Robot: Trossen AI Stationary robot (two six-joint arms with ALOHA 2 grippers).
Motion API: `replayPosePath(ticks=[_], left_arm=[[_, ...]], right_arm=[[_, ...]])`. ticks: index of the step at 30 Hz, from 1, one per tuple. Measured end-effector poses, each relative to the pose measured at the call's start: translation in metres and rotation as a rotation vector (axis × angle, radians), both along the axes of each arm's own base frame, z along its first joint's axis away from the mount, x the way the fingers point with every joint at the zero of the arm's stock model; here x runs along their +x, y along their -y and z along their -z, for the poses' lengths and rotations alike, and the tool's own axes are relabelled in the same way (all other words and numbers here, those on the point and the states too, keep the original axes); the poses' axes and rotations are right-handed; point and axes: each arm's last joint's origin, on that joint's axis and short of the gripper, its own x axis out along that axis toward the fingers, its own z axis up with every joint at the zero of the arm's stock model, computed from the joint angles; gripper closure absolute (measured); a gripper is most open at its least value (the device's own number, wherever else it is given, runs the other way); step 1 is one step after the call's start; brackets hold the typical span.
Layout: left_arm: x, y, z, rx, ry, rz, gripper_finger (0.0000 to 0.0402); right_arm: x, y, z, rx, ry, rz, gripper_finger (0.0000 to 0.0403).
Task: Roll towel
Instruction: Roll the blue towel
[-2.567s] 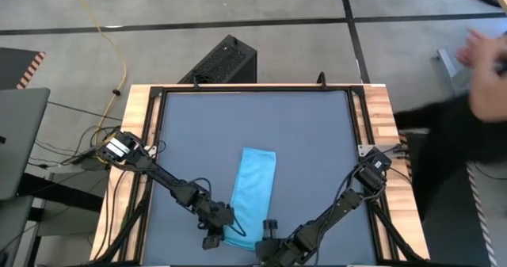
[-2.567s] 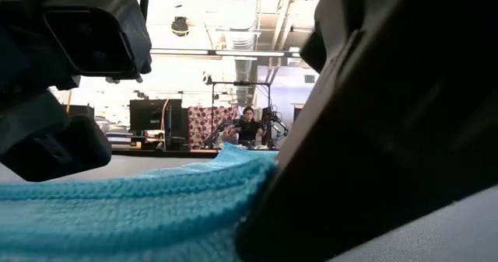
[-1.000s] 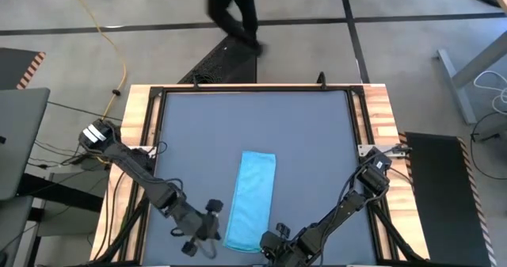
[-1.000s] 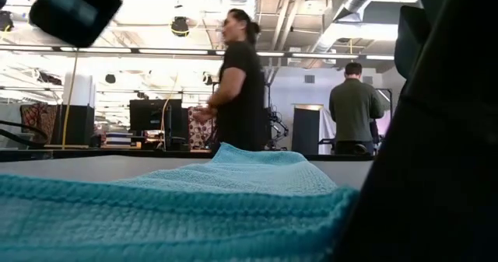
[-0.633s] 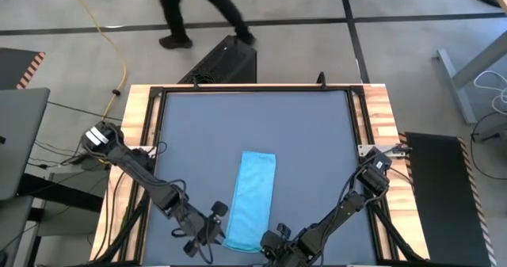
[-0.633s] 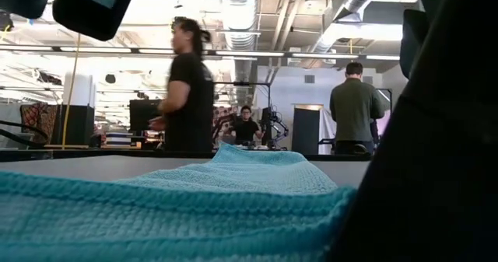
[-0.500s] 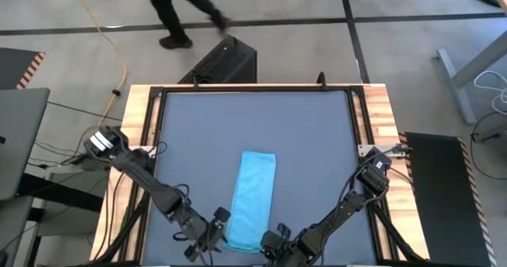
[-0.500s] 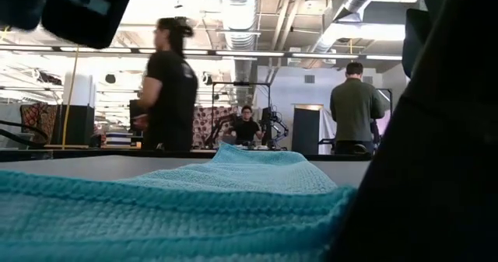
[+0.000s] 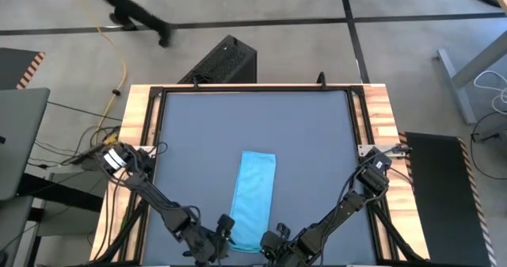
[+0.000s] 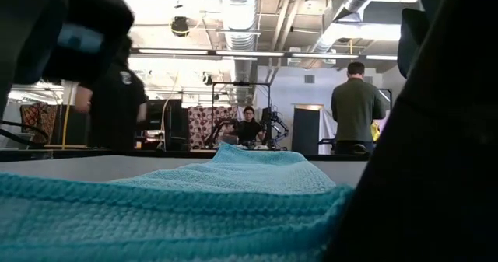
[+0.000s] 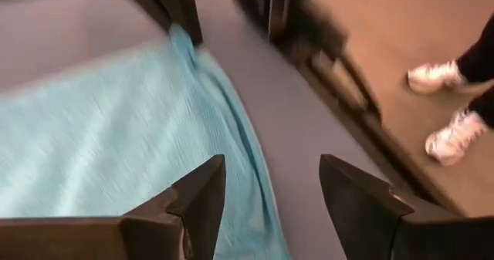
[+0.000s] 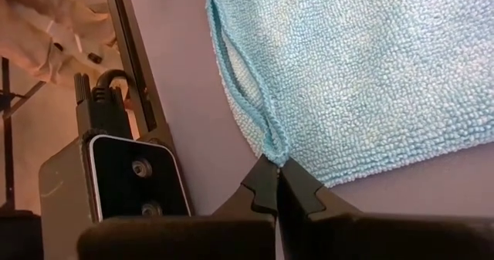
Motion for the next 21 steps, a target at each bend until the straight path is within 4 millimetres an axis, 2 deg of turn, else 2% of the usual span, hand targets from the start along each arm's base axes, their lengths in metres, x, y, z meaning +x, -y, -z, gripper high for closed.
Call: replayPosePath(ticks=[6,13,17,21], left_arm=[[-0.0023,0.0005,0.0090,-0.031,-0.096,-0.060,0.0209],[-0.0026,0.0005,0.0091,-0.040,-0.101,-0.076,0.0235],[-0.0027,0.0006,0.0092,-0.046,-0.107,-0.074,0.0274],[-0.0040,-0.0008,0.0108,-0.042,-0.133,-0.092,0.0332]], right_arm=[[-0.0002,0.0001,0.0002,-0.016,-0.002,-0.017,0.0386],[-0.0002,0.0003,0.0003,-0.016,-0.004,-0.019,0.0386],[-0.0002,0.0003,0.0002,-0.013,-0.005,-0.015,0.0385],[-0.0002,0.0003,0.0002,-0.012,-0.005,-0.015,0.0385]])
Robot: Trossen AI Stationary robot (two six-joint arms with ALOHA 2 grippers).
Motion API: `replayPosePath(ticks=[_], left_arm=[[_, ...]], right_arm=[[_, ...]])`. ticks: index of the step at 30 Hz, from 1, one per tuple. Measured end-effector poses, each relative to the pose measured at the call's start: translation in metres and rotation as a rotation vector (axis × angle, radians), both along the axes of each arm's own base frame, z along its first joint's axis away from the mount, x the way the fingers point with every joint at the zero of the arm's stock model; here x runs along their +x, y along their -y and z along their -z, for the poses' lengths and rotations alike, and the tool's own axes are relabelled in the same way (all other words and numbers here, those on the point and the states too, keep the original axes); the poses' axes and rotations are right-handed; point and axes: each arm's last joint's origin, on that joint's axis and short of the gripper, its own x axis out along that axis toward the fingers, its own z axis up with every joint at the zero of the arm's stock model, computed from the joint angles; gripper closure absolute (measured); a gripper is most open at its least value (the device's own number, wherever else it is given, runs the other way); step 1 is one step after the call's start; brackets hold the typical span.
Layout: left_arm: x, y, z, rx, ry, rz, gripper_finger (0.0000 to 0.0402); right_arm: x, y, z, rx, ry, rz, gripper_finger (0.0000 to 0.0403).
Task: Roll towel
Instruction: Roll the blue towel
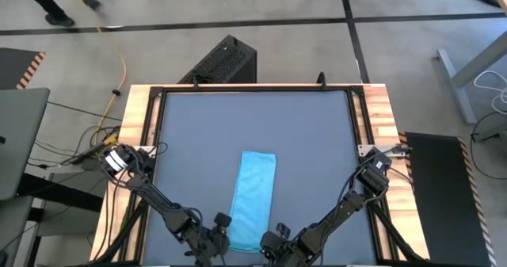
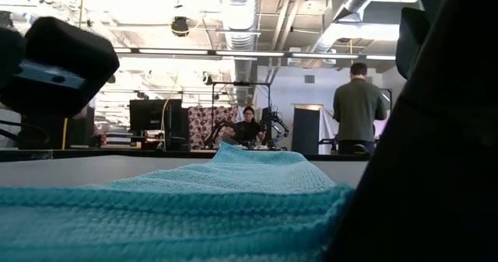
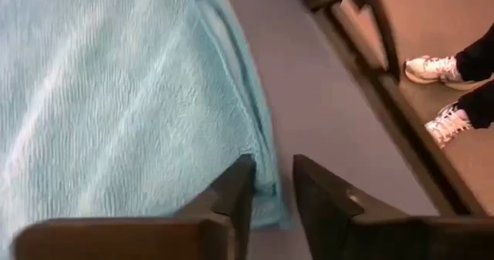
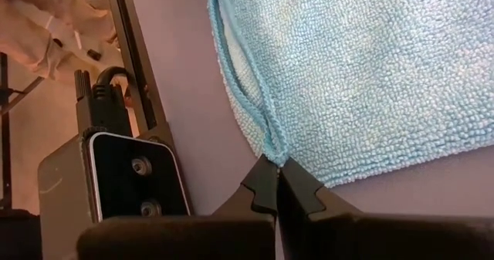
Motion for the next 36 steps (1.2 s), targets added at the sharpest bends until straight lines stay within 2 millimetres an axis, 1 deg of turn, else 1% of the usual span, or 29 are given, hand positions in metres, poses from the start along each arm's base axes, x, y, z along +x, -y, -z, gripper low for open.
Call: replayPosePath(ticks=[4,8,13,16,22,27,30,33,36], left_arm=[[-0.001,-0.002,0.002,-0.002,-0.034,-0.033,0.0390],[-0.001,-0.003,0.003,-0.055,-0.078,-0.058,0.0399],[0.006,-0.012,0.004,-0.241,-0.235,-0.133,0.0401],[0.011,-0.017,0.005,-0.322,-0.317,-0.147,0.0401],[0.017,-0.030,0.007,-0.399,-0.447,-0.223,0.0401],[0.022,-0.034,0.006,-0.426,-0.445,-0.244,0.0401],[0.025,-0.039,0.006,-0.426,-0.434,-0.242,0.0401],[0.026,-0.040,0.006,-0.384,-0.395,-0.180,0.0398],[0.025,-0.039,0.003,-0.340,-0.353,-0.108,0.0378]], right_arm=[[0.000,0.000,0.000,0.011,-0.001,0.013,0.0385],[0.000,0.000,0.000,0.017,-0.002,0.020,0.0385],[-0.003,-0.004,0.000,0.057,0.000,0.051,0.0385],[-0.004,-0.005,0.000,0.106,-0.009,0.108,0.0385],[-0.004,-0.004,0.000,0.196,-0.020,0.203,0.0385],[0.001,-0.002,-0.002,0.344,-0.086,0.244,0.0385],[0.003,-0.002,-0.002,0.391,-0.107,0.254,0.0385],[0.006,0.003,-0.002,0.418,-0.134,0.263,0.0385],[0.009,0.006,-0.002,0.437,-0.149,0.272,0.0385]])
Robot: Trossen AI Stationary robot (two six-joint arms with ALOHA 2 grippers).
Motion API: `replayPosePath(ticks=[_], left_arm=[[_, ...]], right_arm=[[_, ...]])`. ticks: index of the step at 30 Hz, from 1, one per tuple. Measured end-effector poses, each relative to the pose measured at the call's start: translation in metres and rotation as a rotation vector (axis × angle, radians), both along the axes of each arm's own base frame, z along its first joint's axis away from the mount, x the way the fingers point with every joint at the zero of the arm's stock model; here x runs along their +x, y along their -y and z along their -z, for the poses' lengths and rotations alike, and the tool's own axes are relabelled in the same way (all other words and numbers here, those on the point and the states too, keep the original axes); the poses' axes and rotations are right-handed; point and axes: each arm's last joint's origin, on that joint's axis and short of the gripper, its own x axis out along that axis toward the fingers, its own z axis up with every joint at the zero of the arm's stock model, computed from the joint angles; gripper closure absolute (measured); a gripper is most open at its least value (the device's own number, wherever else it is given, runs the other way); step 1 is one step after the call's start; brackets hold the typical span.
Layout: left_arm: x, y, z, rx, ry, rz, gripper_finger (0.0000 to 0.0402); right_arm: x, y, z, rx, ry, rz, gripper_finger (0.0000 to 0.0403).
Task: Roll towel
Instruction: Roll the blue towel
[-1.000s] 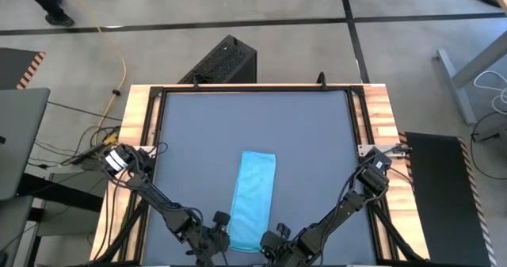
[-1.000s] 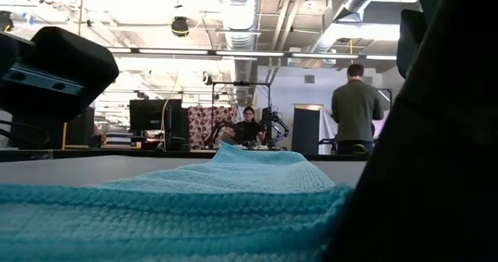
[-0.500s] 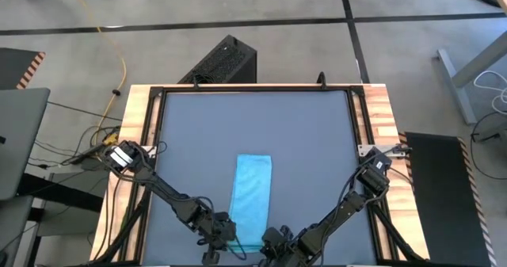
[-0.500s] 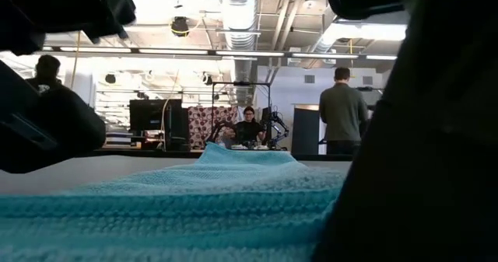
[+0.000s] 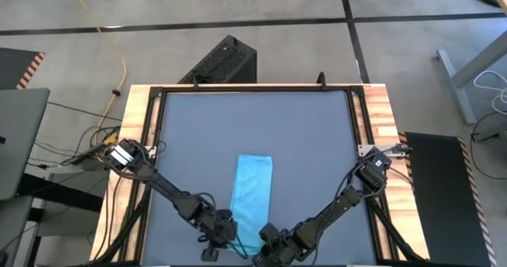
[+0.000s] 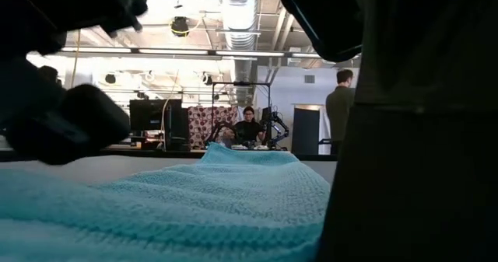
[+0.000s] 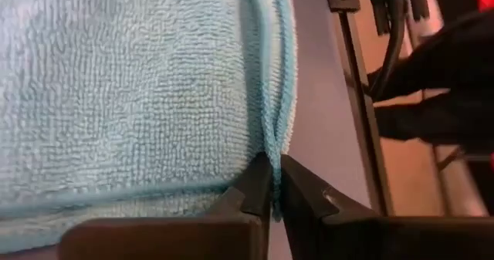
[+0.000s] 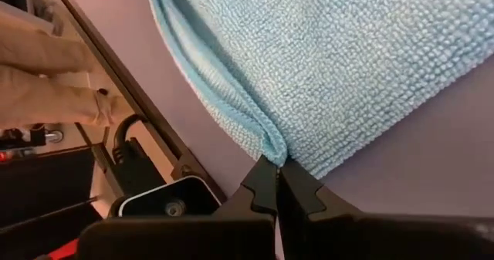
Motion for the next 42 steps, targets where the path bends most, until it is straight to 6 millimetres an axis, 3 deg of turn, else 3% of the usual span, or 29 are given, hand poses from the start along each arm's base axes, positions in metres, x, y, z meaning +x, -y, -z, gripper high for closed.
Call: replayPosePath(ticks=[6,11,17,20,26,36,42], left_arm=[[-0.005,-0.005,-0.016,0.056,0.048,0.067,0.0326],[-0.014,-0.007,-0.037,0.103,0.110,0.115,0.0309],[-0.034,0.021,-0.054,0.308,0.411,0.305,0.0318],[-0.038,0.036,-0.048,0.416,0.548,0.406,0.0321],[-0.033,0.044,-0.028,0.497,0.606,0.465,0.0318],[-0.030,0.039,-0.018,0.582,0.564,0.443,0.0333],[-0.023,0.030,-0.010,0.546,0.500,0.460,0.0335]], right_arm=[[0.002,0.002,0.000,0.003,0.000,0.005,0.0385],[0.002,0.002,0.000,0.006,0.002,0.007,0.0385],[0.003,0.001,0.000,0.015,0.014,0.008,0.0385],[0.003,0.001,0.000,0.014,0.015,0.009,0.0385],[0.003,0.001,0.000,0.014,0.016,0.006,0.0385],[0.003,0.000,0.000,0.012,0.018,-0.003,0.0385],[0.002,0.000,0.000,0.012,0.018,-0.004,0.0381]])
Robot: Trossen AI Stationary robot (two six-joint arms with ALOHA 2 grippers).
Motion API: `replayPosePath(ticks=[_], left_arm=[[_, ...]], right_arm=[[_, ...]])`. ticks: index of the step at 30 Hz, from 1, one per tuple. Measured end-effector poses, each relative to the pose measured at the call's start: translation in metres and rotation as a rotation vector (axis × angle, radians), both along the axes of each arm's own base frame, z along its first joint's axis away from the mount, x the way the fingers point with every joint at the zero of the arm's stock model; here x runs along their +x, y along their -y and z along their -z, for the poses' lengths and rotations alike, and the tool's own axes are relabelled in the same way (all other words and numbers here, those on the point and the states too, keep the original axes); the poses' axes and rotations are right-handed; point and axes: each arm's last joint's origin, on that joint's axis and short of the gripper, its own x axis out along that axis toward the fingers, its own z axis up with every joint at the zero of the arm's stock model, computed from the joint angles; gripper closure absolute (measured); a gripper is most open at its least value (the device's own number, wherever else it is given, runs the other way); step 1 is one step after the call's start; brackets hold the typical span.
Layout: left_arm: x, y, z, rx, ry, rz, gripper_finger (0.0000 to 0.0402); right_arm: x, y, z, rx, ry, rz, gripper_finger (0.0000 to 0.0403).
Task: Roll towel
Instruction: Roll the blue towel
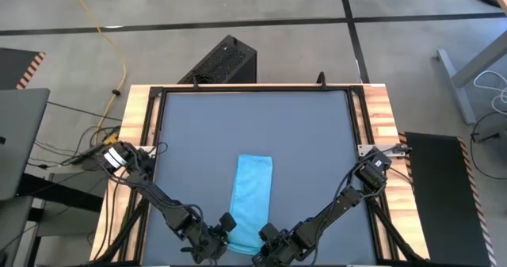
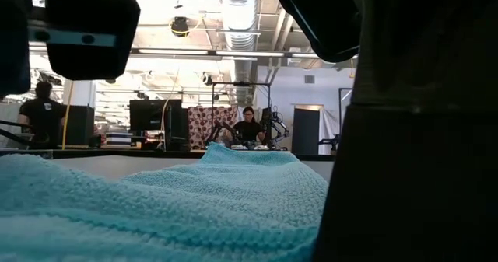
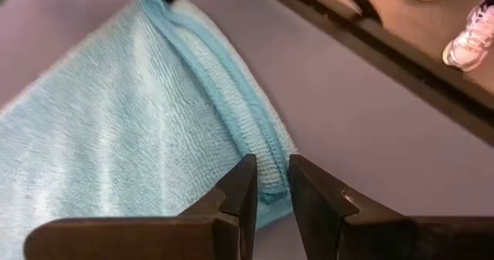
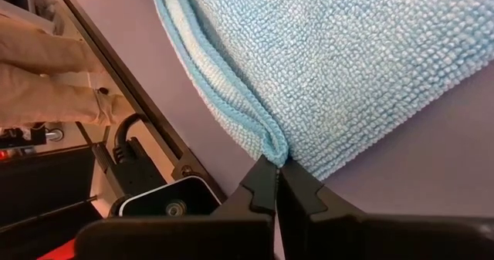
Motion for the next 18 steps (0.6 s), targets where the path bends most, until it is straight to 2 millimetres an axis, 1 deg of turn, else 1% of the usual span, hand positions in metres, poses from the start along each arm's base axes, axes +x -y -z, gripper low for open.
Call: replayPosePath(ticks=[7,11,14,18], left_arm=[[0.002,-0.004,0.001,-0.024,-0.033,-0.033,0.0336],[0.005,-0.010,0.003,-0.069,-0.094,-0.087,0.0340],[0.007,-0.014,0.004,-0.106,-0.141,-0.126,0.0357],[0.009,-0.018,0.004,-0.162,-0.200,-0.156,0.0393]], right_arm=[[0.000,0.000,0.000,0.000,0.001,-0.001,0.0377],[0.000,0.000,0.000,0.001,0.002,0.000,0.0366],[0.001,-0.001,-0.002,0.003,0.010,0.001,0.0354],[0.001,-0.001,-0.004,-0.007,0.013,-0.010,0.0340]])
